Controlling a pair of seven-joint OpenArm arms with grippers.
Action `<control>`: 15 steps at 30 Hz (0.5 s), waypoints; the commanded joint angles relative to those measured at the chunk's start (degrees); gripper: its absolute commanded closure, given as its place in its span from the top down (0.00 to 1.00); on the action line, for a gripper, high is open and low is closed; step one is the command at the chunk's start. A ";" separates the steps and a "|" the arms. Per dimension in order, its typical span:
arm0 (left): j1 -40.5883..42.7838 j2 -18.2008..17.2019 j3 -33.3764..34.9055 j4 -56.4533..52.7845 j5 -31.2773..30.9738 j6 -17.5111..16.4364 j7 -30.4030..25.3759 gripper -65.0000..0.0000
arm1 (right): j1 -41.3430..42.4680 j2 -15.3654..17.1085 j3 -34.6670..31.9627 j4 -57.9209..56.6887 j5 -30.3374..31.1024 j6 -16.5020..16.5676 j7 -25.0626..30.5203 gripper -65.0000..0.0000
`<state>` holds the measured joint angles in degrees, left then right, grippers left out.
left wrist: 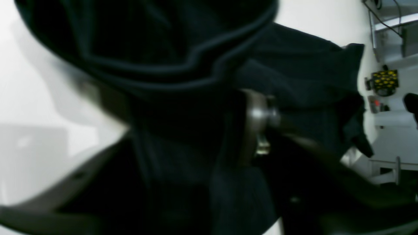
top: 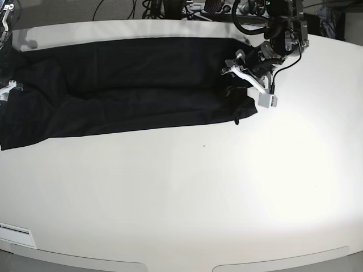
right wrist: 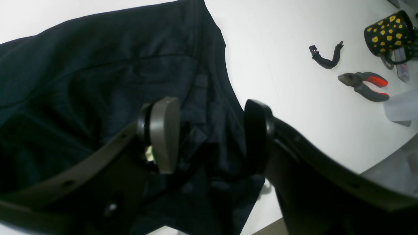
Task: Fold the T-shirt properly
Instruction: 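Fold the strip's end with the left gripper toward the right gripper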
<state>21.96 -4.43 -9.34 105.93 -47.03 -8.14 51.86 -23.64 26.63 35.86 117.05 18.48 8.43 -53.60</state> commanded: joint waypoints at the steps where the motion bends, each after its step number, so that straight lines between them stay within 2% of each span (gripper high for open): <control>1: 0.11 -0.04 0.11 -0.31 2.78 1.36 3.45 0.16 | 0.35 1.20 0.59 0.96 -0.48 -0.17 1.36 0.52; 2: -0.31 -0.04 -0.28 -0.28 3.08 1.36 3.43 0.01 | 0.35 1.18 0.59 0.96 -0.48 0.33 1.36 0.52; 6: -2.05 -0.37 -2.97 -0.24 3.04 1.27 3.45 0.00 | 0.35 1.18 0.57 0.96 0.74 3.98 1.31 0.52; 9: -3.65 -1.75 -5.53 -0.20 3.06 1.27 3.45 0.00 | 0.35 1.18 0.57 0.96 5.97 7.93 1.27 0.52; 11: -4.63 -3.15 -7.39 -0.20 3.08 1.25 3.45 0.00 | 0.35 1.16 0.57 0.96 11.04 11.80 1.29 0.52; 13: -5.07 -4.98 -9.05 -0.17 2.99 1.16 3.43 0.00 | 0.37 1.16 0.57 0.96 17.33 17.64 1.31 0.51; 15: -5.22 -6.88 -10.27 -0.17 2.47 -0.24 3.48 0.00 | 0.42 1.09 0.57 0.96 24.02 22.40 1.31 0.43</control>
<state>16.97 -11.05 -19.57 105.08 -44.53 -8.19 55.51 -23.55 26.63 35.86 117.08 43.03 31.24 -53.52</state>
